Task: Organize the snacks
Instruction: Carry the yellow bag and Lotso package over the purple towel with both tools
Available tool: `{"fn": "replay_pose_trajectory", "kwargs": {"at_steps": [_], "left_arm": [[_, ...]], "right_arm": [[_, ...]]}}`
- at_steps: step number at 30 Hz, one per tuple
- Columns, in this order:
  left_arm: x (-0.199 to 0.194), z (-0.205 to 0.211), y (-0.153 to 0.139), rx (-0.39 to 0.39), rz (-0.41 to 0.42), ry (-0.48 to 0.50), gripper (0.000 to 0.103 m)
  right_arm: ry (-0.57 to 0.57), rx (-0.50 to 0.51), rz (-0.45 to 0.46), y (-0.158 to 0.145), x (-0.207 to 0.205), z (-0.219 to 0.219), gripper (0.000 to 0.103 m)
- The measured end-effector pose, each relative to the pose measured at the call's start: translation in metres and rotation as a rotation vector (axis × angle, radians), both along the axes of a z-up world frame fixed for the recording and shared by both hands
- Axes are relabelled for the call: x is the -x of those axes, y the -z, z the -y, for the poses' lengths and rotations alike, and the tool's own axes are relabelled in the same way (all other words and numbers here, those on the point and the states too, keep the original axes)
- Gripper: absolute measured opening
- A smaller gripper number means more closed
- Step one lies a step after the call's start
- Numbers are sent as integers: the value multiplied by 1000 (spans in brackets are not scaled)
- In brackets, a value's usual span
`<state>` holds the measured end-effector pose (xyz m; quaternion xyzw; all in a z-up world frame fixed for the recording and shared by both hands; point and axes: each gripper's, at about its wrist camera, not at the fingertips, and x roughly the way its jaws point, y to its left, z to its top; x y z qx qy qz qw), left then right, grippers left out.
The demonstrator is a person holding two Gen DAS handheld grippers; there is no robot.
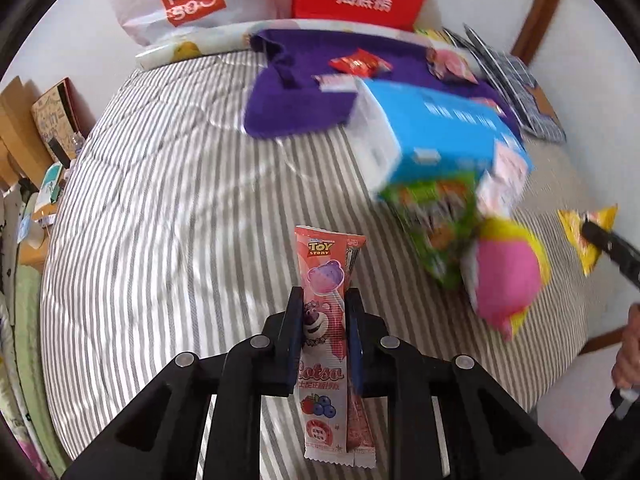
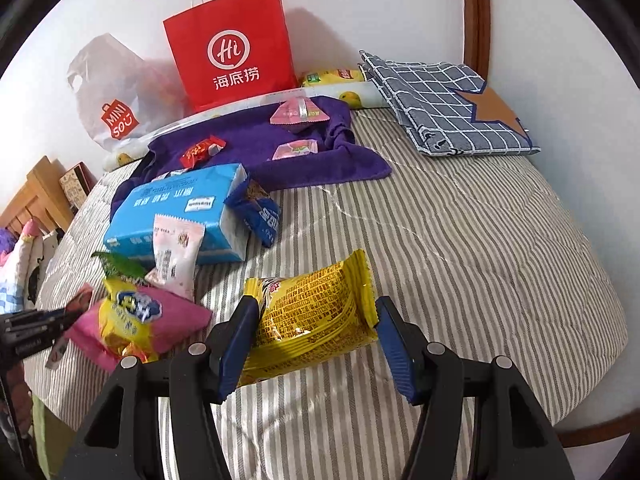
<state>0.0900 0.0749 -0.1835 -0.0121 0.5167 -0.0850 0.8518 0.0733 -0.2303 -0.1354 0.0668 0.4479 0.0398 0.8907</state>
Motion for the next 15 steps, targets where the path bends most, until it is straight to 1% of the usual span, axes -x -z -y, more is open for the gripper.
{"fn": "replay_pose_trajectory", "kwargs": {"at_steps": [5,7,11,12,15], "left_arm": [[-32,-6,-1,-3,16,-19,21],[-45,-7,3,-8,18,-25,21],[-58,-11,14,1,13,-29,21],[-59,-11,14,5,32,-23,21],[-61,-9,15,-5,58,-4,22]], "right_arm": [[15,1,-9,3,-19,-3,58],[26,1,-17,6,-27,-5,58],[49,0,-34,12,-37,-7,58],[58,0,-34,12,-37,-8,58],[78,4,-50,18,-41,-10,58]]}}
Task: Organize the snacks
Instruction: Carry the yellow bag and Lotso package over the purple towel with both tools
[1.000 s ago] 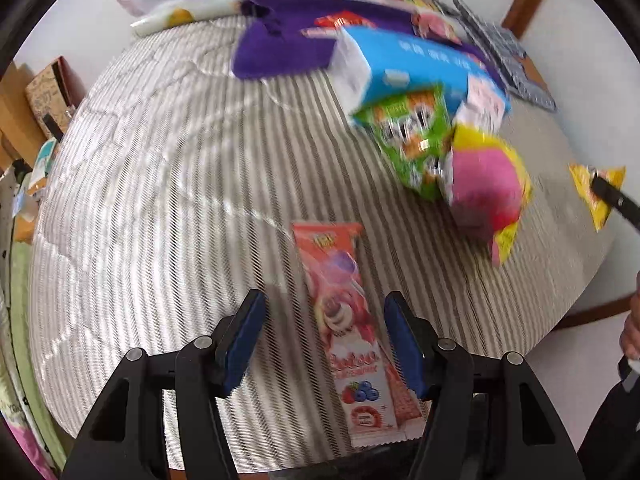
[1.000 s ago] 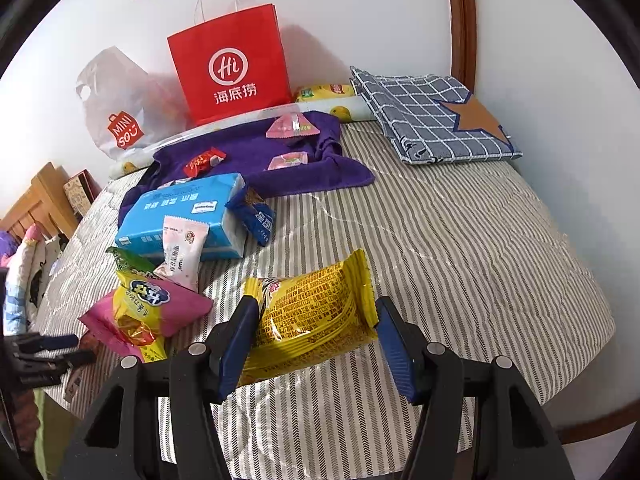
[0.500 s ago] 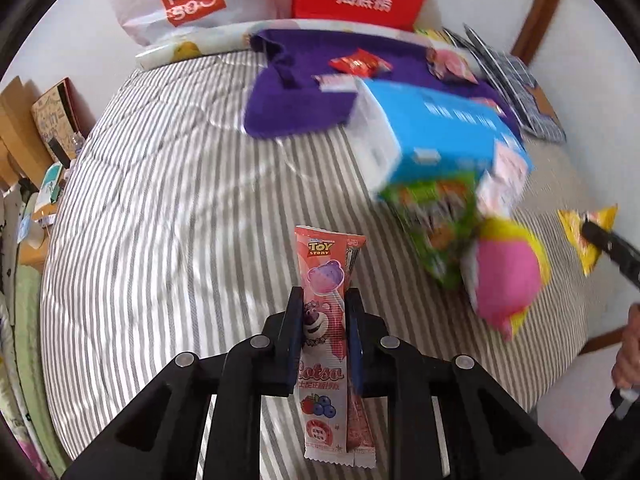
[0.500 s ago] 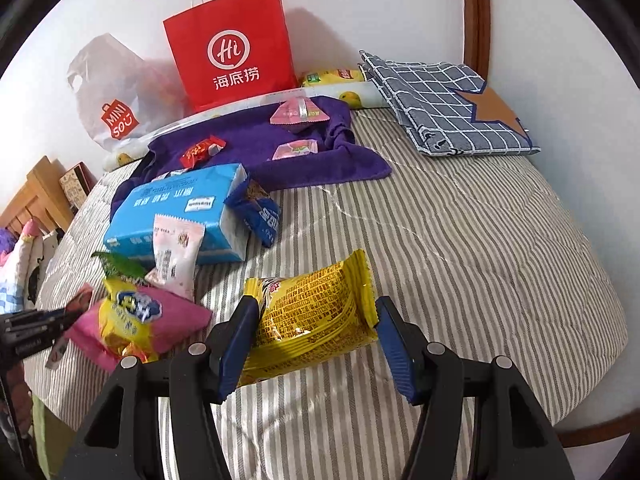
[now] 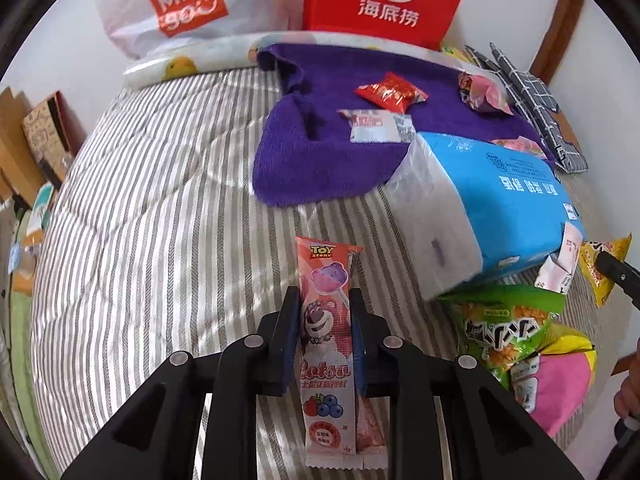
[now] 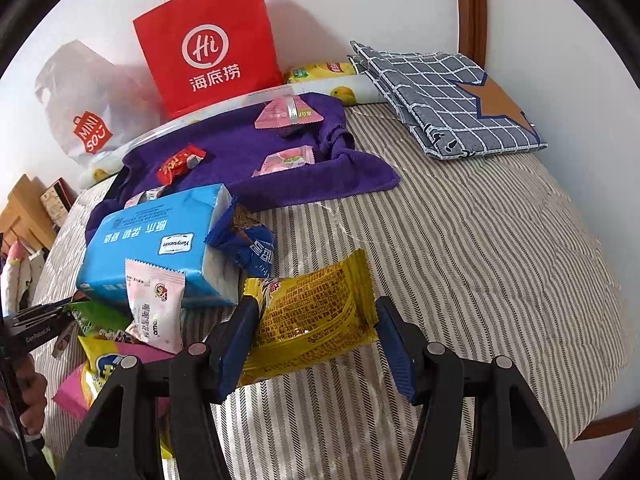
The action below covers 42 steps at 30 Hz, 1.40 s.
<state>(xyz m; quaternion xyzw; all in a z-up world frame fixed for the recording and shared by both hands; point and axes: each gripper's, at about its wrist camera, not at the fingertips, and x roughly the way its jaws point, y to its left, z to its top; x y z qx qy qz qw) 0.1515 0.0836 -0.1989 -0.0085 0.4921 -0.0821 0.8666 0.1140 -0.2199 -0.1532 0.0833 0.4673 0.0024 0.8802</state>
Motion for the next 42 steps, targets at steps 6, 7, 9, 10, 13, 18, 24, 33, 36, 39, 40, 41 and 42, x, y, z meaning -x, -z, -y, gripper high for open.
{"fn": "replay_pose_trajectory", "kwargs": {"at_steps": [6,7,9,10,13,18,24,33,36,39,40,41,42], "left_arm": [[3,7,3,-64,53,52,23],[4,8,3,-72,61,59,23],[4,9,4,-80,71,69,23],[5,8,4,-79,75,73,23],[5,7,4,-77,82,83,23],[4,1,2,0,64,99,18],[9,3,-7,59,43,127,18],[28,21,-39,51,98,149,18],[35,25,-56,68,133,149,18],[40,29,-69,56,168,136,18],[42,30,-75,62,175,134,18],[43,30,-79,77,172,132,18],[44,29,-81,92,166,131,18]], "right_arm": [[90,-35,-55,13,-3,5,58],[102,-44,-59,13,-3,6,58],[131,-47,-60,12,-1,7,58],[140,-41,-60,11,1,7,58],[164,-21,-59,7,4,6,58],[185,6,-63,1,8,3,58],[184,63,-28,-16,19,0,58],[178,56,40,-39,41,3,58],[161,75,44,-47,41,3,58],[137,56,63,-56,43,3,58],[131,56,70,-59,43,2,57],[127,60,80,-63,44,2,57],[121,62,92,-67,45,1,57]]}}
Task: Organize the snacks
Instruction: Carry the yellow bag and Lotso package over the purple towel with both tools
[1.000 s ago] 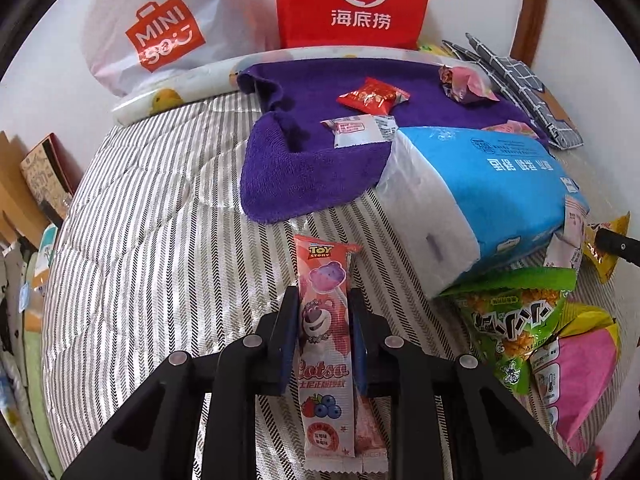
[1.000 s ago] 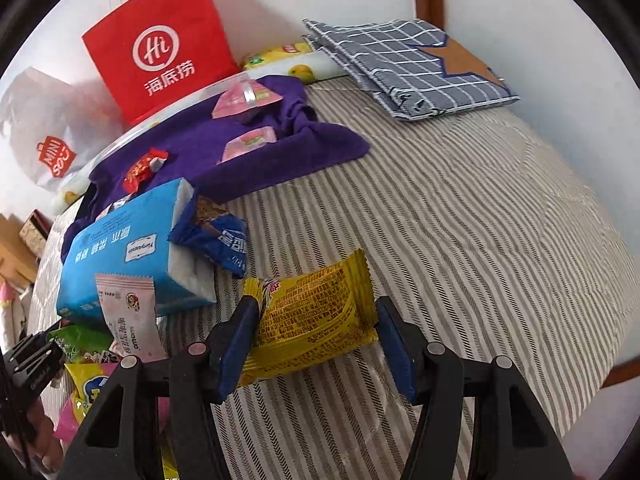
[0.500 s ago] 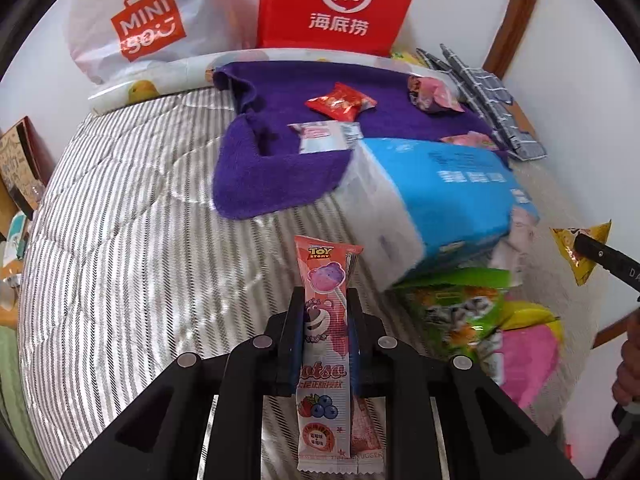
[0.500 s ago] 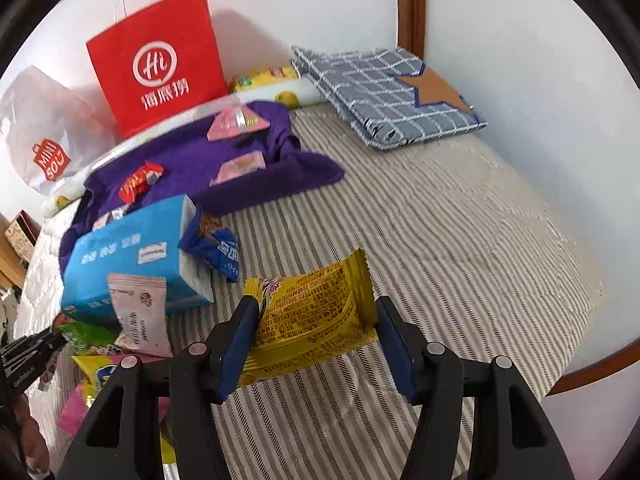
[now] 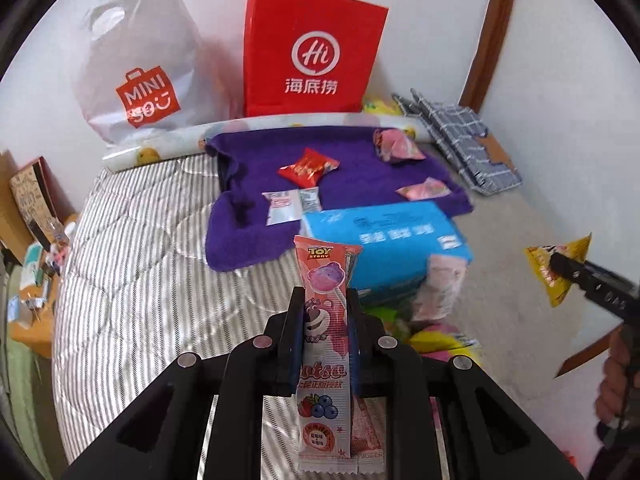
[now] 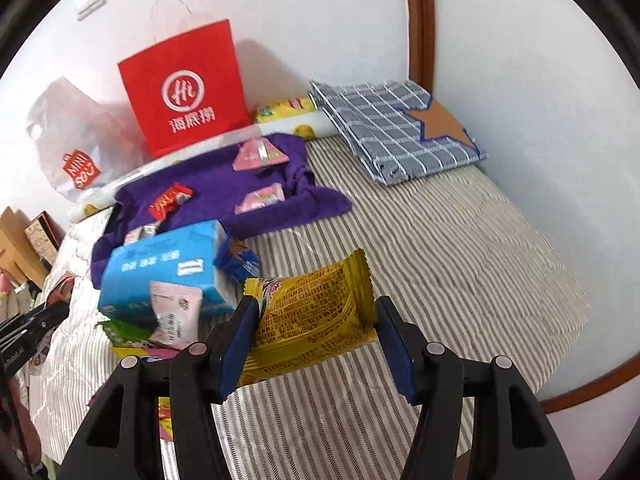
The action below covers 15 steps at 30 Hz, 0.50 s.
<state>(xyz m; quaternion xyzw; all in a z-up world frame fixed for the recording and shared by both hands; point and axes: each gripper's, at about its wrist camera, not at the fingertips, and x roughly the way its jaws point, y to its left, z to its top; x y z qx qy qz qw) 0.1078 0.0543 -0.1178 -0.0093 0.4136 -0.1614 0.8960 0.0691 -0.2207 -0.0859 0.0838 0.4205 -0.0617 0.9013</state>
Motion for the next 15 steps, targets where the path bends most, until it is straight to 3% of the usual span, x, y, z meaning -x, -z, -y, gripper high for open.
{"fn": "replay_pose_trajectory", "kwargs": {"at_steps": [15], "left_arm": [[1,17,-54,56,2,-26,18]], "right_arm": [[-84,-6,77,-45,3,3,57]]}}
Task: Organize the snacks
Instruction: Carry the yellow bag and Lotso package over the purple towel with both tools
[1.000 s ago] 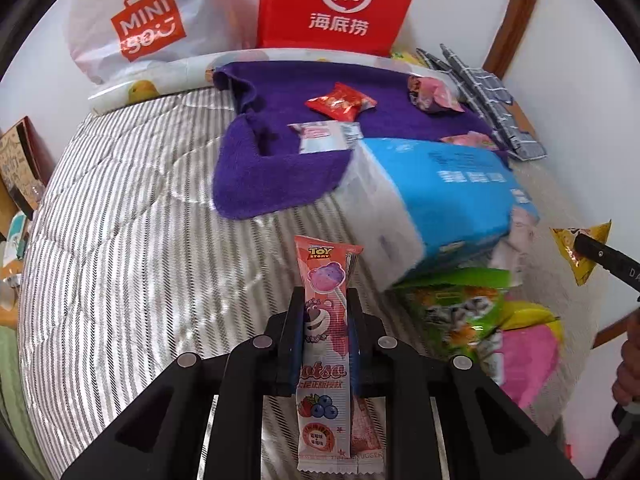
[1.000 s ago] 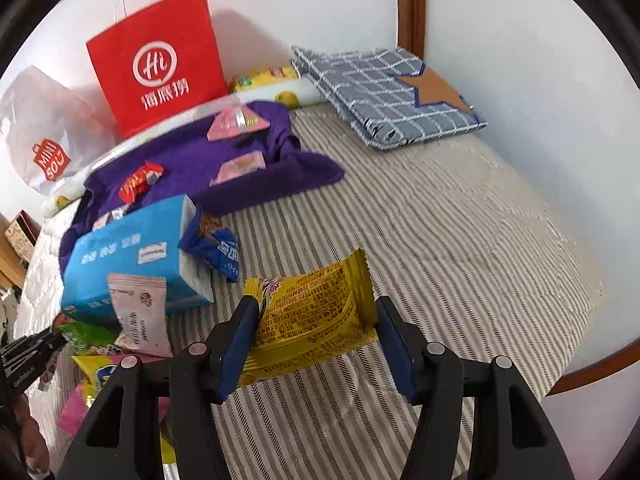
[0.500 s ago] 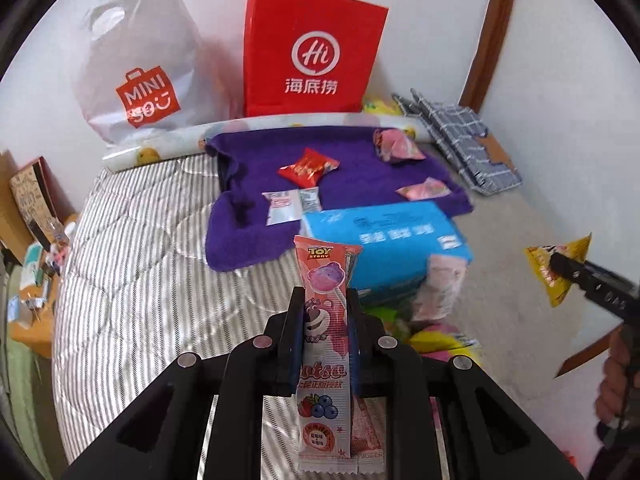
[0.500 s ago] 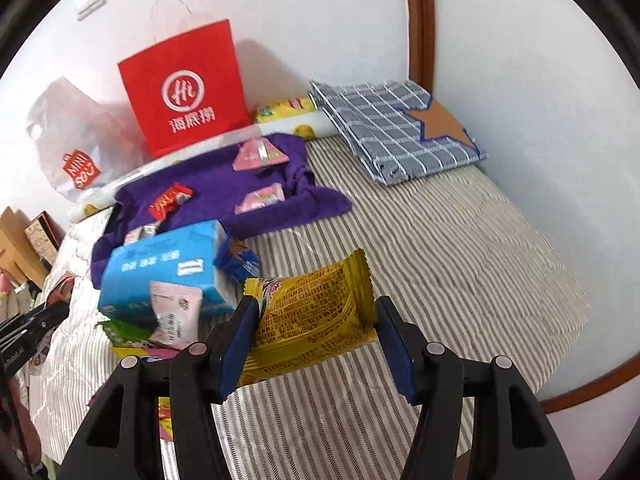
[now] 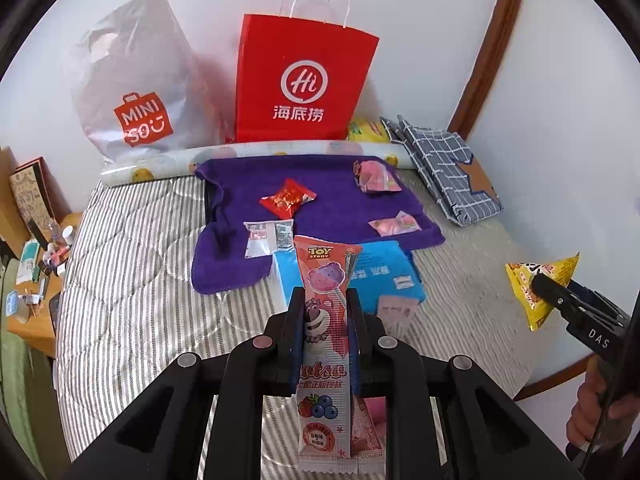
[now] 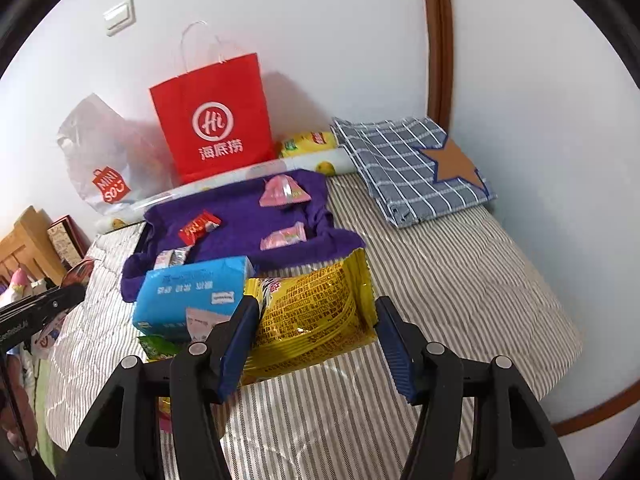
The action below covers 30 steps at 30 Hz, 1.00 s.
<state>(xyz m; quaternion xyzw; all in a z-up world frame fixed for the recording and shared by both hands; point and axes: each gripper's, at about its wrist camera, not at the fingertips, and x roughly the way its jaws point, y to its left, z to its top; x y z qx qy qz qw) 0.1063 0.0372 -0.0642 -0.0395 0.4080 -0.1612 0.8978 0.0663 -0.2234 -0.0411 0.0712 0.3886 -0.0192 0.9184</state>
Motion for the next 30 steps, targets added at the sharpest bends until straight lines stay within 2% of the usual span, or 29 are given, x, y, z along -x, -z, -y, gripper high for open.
{"fn": "replay_pose_trajectory", "kwargs": {"at_steps": [7,16,30], "left_arm": [[10,9,-7,25,-23,4,18],[14,7,-16,17,-17,2,18],[12,-5,-19,30,-12,-11,18]], "right_arm": [[-37,-26,28,-7,6,-1,57],[-57,-66,32,-3,1,-9,57],[-82,-60,51,-8,-10,-27,57]]}}
